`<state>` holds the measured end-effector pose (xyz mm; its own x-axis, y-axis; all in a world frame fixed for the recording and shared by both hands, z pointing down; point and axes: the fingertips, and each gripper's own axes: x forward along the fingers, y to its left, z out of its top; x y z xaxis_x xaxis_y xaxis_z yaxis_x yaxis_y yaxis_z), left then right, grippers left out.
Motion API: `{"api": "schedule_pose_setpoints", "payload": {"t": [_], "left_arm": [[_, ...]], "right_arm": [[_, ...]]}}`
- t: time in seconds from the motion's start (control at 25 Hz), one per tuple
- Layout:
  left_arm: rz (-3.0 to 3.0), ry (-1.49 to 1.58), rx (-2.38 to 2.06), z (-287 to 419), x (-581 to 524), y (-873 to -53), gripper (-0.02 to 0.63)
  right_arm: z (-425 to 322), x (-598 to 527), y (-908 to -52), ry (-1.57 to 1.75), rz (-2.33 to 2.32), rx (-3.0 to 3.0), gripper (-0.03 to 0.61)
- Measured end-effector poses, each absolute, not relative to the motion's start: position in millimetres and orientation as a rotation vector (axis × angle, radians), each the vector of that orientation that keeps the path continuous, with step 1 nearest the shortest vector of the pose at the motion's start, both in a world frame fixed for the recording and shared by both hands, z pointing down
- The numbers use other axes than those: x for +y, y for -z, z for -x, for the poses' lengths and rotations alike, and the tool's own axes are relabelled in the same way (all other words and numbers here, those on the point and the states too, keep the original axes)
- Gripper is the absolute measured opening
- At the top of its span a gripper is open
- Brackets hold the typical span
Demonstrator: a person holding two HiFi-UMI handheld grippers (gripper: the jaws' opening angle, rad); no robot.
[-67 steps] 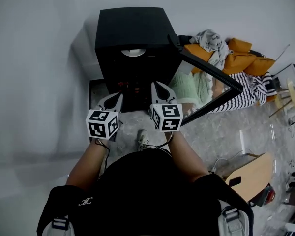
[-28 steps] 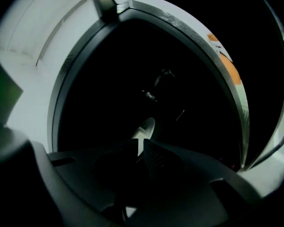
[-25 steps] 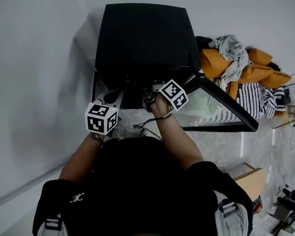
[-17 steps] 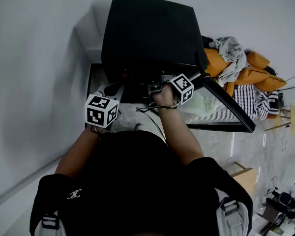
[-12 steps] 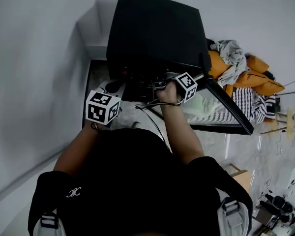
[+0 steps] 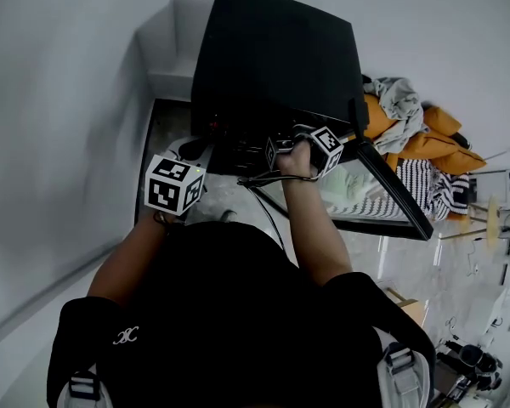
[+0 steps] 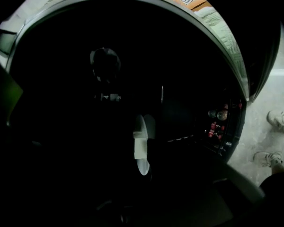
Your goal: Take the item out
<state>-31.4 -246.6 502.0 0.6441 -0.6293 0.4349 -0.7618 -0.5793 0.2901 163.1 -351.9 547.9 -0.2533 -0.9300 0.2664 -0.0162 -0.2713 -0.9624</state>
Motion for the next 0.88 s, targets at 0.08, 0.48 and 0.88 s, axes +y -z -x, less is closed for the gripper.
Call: {"api": "schedule_pose_setpoints", "payload": {"t": [0.08, 0.48, 0.88], "left_arm": [[-2.41, -0.398, -1.092, 32, -247, -502, 0.006], [-2.409, -0.392, -1.112, 35, -248, -499, 0.006], [-2.395, -0.391, -1.12, 39, -244, -502, 0.006]], "right_arm": [[-160, -355, -545, 1.617, 1.256, 1.255, 0.081], [-158, -353, -551, 1.649, 1.32, 1.266, 0.11], [-152, -356, -553, 1.691, 1.351, 1.277, 0.11]]}}
